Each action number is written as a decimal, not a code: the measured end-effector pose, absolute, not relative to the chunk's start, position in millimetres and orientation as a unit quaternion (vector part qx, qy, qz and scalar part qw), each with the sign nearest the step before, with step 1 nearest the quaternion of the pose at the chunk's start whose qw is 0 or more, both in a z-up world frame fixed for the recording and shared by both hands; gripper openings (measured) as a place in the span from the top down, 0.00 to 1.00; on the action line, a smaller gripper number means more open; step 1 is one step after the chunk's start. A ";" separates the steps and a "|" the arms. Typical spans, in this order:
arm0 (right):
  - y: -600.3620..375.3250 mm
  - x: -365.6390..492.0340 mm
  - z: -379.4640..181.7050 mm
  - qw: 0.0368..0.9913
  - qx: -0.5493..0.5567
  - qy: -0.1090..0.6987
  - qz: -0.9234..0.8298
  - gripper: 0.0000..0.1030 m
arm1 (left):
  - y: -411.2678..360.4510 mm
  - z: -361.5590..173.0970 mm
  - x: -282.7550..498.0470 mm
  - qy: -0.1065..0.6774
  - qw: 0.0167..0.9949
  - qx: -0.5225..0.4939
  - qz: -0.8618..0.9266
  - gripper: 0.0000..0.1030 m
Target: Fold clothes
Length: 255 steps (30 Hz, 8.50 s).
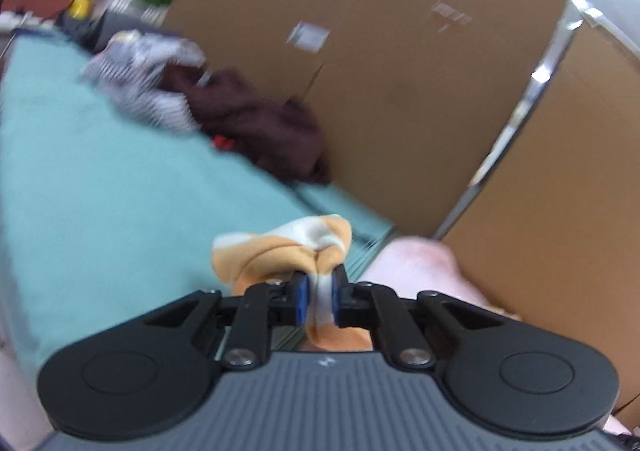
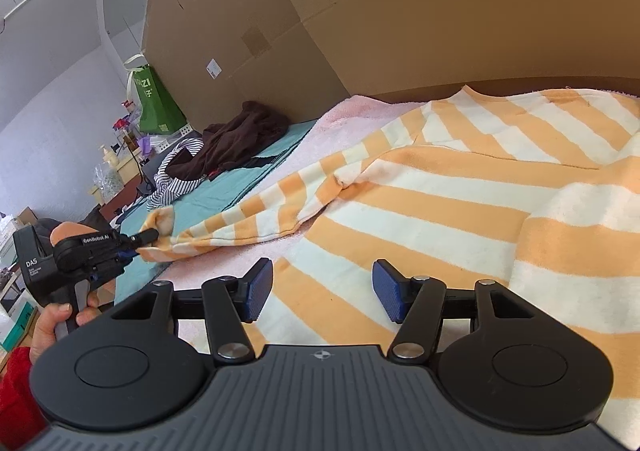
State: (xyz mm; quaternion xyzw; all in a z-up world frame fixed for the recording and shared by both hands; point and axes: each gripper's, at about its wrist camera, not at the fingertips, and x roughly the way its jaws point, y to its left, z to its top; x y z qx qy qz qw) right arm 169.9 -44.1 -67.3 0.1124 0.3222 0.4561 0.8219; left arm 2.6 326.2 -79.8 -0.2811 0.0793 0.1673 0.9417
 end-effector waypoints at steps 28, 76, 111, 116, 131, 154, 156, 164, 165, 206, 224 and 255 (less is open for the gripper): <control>-25.3 187.8 -65.0 0.712 0.225 0.439 0.500 0.39 | 185.9 -116.5 37.2 0.188 0.964 -0.084 -0.166 0.91; -67.5 163.5 -51.4 0.838 0.178 0.376 0.354 0.94 | 200.6 -112.9 49.3 0.236 0.951 -0.119 -0.162 0.18; -171.1 193.4 25.6 0.790 0.431 0.247 0.361 0.93 | 197.5 -115.9 7.7 0.295 0.923 -0.149 -0.197 0.95; -176.1 193.5 19.6 0.789 0.436 0.251 0.354 0.93 | 208.7 -122.4 9.5 0.294 0.912 -0.216 -0.186 1.00; -186.8 235.4 94.5 0.811 0.436 0.177 0.347 0.94 | 186.5 -98.7 6.8 0.265 0.910 -0.240 -0.213 1.00; -322.9 227.6 25.9 0.818 0.526 0.165 0.164 0.93 | 129.9 -109.7 27.2 0.329 0.894 -0.157 -0.262 1.00; -324.5 220.8 18.9 0.819 0.529 0.152 0.163 0.93 | 129.1 -110.9 28.8 0.333 0.893 -0.154 -0.261 1.00; -327.1 205.4 28.2 0.793 0.555 0.084 0.236 0.93 | 130.1 -111.3 33.1 0.335 0.891 -0.159 -0.262 1.00; -327.4 204.6 29.5 0.787 0.563 0.074 0.240 0.93 | 131.2 -111.0 32.5 0.335 0.890 -0.163 -0.264 1.00; -191.1 -20.4 -107.3 0.707 0.314 0.371 0.514 0.57 | 123.3 -98.7 -21.8 0.283 0.915 -0.100 -0.269 0.33; -198.8 -12.0 -127.3 0.749 0.343 0.373 0.427 0.56 | 118.3 -108.8 -68.5 0.278 0.899 -0.094 -0.325 0.27; -112.6 54.2 -99.0 0.755 0.322 0.393 0.415 0.71 | 178.9 -105.0 -82.6 0.196 0.933 -0.093 -0.286 0.36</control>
